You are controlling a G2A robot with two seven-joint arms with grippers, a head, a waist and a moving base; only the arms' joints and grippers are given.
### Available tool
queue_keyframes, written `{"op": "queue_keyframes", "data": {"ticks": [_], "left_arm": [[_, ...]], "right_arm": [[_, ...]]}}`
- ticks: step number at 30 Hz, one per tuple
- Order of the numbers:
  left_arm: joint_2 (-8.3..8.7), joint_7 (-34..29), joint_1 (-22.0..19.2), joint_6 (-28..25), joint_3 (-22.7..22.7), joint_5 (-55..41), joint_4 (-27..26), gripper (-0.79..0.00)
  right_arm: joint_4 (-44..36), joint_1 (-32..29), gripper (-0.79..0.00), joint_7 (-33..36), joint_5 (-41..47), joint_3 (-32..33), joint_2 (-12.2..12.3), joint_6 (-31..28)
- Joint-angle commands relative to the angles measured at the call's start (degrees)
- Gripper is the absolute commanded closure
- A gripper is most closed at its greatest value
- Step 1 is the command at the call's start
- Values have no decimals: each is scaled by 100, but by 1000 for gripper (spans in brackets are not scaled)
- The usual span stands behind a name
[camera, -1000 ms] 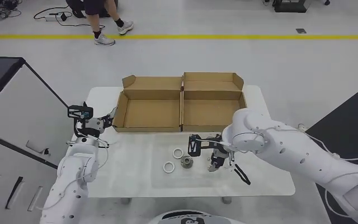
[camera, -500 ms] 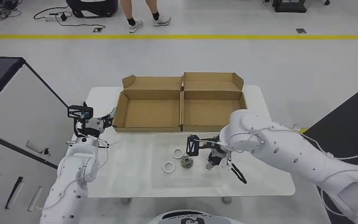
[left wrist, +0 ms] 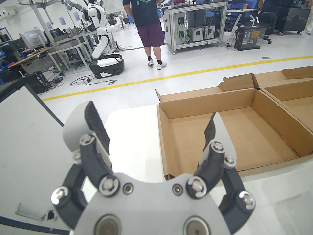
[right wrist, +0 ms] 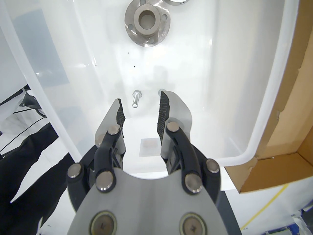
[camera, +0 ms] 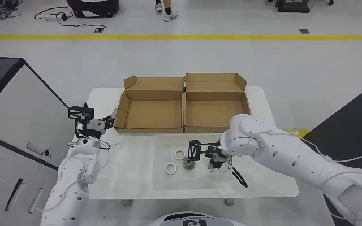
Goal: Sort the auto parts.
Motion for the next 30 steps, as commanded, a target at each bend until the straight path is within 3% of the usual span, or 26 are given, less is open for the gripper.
{"op": "queue_keyframes", "data": {"ticks": [1, 30], "left_arm": [[0, 0, 0, 0, 0, 0, 0, -785], [0, 0, 0, 0, 0, 0, 0, -785]], "right_arm": [[-3, -42, -320, 12, 24, -8, 1, -6], [279, -320, -326, -136, -128, 7, -46, -115]]}}
